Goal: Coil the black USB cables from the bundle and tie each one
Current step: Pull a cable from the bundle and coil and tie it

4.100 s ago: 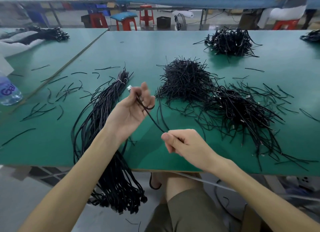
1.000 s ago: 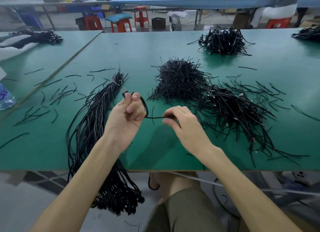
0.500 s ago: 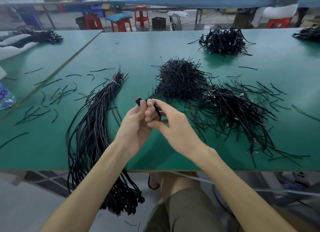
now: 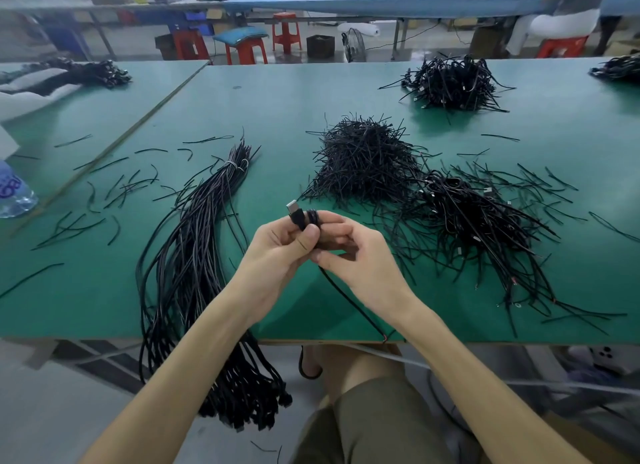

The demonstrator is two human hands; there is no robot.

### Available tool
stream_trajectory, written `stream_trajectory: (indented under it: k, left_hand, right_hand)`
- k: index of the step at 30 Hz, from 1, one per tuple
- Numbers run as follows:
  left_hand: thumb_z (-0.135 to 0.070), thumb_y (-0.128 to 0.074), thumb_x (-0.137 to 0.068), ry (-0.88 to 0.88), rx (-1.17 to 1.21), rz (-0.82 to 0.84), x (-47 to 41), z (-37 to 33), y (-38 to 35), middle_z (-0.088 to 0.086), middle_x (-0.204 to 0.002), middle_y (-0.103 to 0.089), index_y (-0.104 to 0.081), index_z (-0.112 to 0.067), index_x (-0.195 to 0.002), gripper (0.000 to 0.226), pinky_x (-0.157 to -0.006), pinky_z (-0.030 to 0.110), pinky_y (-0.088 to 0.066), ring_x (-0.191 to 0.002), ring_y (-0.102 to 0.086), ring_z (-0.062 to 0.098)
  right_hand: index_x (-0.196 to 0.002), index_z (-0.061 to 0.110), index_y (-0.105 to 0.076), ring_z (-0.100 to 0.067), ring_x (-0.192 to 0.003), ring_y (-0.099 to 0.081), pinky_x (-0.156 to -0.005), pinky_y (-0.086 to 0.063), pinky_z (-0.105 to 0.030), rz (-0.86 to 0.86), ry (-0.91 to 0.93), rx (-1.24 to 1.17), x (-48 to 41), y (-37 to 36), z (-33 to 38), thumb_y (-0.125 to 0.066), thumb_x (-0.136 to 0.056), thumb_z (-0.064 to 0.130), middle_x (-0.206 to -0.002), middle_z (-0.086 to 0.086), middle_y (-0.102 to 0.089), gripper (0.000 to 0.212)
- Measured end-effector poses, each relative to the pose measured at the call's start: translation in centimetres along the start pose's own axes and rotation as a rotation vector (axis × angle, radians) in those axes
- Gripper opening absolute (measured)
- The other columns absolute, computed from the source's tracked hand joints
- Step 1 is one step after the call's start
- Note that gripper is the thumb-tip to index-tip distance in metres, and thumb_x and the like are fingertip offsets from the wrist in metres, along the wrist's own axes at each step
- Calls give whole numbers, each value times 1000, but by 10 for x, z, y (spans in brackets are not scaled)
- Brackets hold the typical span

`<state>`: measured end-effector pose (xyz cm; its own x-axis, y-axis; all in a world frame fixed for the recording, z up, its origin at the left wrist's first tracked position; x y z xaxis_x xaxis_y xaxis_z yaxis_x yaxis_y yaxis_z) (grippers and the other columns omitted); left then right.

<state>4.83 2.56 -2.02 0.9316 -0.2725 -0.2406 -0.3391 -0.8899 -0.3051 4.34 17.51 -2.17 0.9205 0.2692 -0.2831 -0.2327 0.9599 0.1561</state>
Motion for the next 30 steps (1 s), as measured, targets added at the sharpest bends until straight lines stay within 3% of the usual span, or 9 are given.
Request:
stream_trajectory:
  k: [5,10,12,14,16,18,21,24,30]
  left_hand:
    - [-18,-64,-97,4,-159,-67,0,-4,-2,21,-111,-75,-73,0,-115,27,-96,37,-56,-108,-72,38]
    - [-15,-73,-92,-85,-469,-244,-4,-2,1,14,-100,-77,-79,-16,-99,10,-91,41,-58,-98,-72,31]
    - [-18,-77,-87,-88,-520,-287,-4,-2,5,16,-93,-75,-79,-15,-96,10,-77,41,-58,-81,-67,30]
    - [-21,-81,-81,-38,-478,-297,-4,-1,9,10,-80,-76,-77,-9,-94,18,-65,29,-56,-66,-66,18]
    - [-24,-86,-74,41,-483,-370,-6,1,14,8,-72,-74,-70,-6,-92,30,-61,23,-55,-61,-70,17]
    - [-25,-89,-66,111,-386,-439,-7,3,19,10,-72,-74,-59,-6,-97,48,-60,25,-57,-62,-73,22]
    - [-23,-89,-65,145,-380,-394,-7,3,25,14,-81,-77,-60,-6,-111,57,-67,29,-61,-69,-76,29]
    - [-15,-85,-77,180,-483,-291,-9,3,31,3,-81,-77,-69,-5,-112,39,-73,29,-63,-73,-77,31]
    - [-11,-74,-92,272,-732,-143,-16,6,41,6,-79,-78,-71,-3,-107,17,-65,28,-58,-68,-74,24]
  right_hand:
    - [-118,31,-70,-14,-95,-73,-86,-58,-28,-22,12,-92,1,2,-1,-74,-85,1,-101,4,-78,45]
    - [-121,19,-73,-17,-101,-70,-92,-56,-46,-102,0,69,-5,10,-2,-78,-81,3,-108,5,-75,43]
    - [-121,22,-74,-3,-87,-66,-86,-55,-33,-116,24,155,-9,13,-1,-79,-79,1,-101,11,-71,46]
    - [-124,18,-72,4,-73,-54,-77,-45,-18,-64,80,316,-13,14,2,-78,-81,0,-94,7,-64,48]
    - [-131,15,-68,5,-72,-45,-81,-38,-18,24,107,471,-18,14,2,-75,-86,3,-102,-2,-63,47]
    - [-138,12,-62,-5,-84,-43,-87,-36,-21,94,125,582,-21,14,1,-70,-92,6,-113,-5,-62,47]
    - [-145,10,-54,-19,-105,-44,-95,-39,-29,185,171,724,-24,13,-3,-60,-98,4,-118,-9,-63,48]
    - [-146,10,-52,-16,-100,-37,-94,-43,-35,280,218,875,-25,13,-11,-55,-101,2,-113,-9,-61,46]
    - [-129,6,-61,-21,-105,-40,-88,-47,-37,313,281,1013,-27,5,-25,-53,-96,-10,-105,-6,-59,37]
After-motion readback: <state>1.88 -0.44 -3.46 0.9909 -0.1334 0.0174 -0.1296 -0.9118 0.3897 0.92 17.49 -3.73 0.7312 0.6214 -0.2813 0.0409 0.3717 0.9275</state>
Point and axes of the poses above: each hand's wrist, its own x-axis away from the middle knuckle, its own y-axis out of the back of the hand, z = x × y, the point moved 2 cm from there along -x, towards the middle knuckle
